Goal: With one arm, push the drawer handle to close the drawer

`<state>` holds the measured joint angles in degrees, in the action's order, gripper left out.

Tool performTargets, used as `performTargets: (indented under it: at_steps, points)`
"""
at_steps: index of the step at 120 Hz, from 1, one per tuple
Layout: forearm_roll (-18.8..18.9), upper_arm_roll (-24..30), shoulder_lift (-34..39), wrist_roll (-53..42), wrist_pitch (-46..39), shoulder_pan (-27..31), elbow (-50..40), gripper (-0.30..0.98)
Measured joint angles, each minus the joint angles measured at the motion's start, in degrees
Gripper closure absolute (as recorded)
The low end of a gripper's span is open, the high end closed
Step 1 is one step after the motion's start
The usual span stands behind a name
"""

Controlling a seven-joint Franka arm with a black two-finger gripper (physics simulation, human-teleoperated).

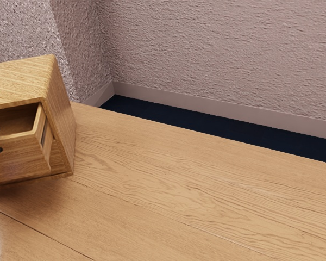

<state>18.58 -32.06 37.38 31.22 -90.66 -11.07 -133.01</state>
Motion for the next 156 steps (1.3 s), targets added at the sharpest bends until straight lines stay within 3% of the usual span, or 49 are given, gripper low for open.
performTargets:
  at_steps: [47, 77, 156]
  points:
    - [0.2, -8.3, -8.1, -0.8, -2.0, -7.4, 8.4, 0.79]
    - [-0.1, -12.5, -12.6, -2.1, -3.2, -8.6, 11.0, 0.78]
    - [-5.2, -16.3, -22.5, -10.5, -11.6, -9.5, 17.2, 0.79]
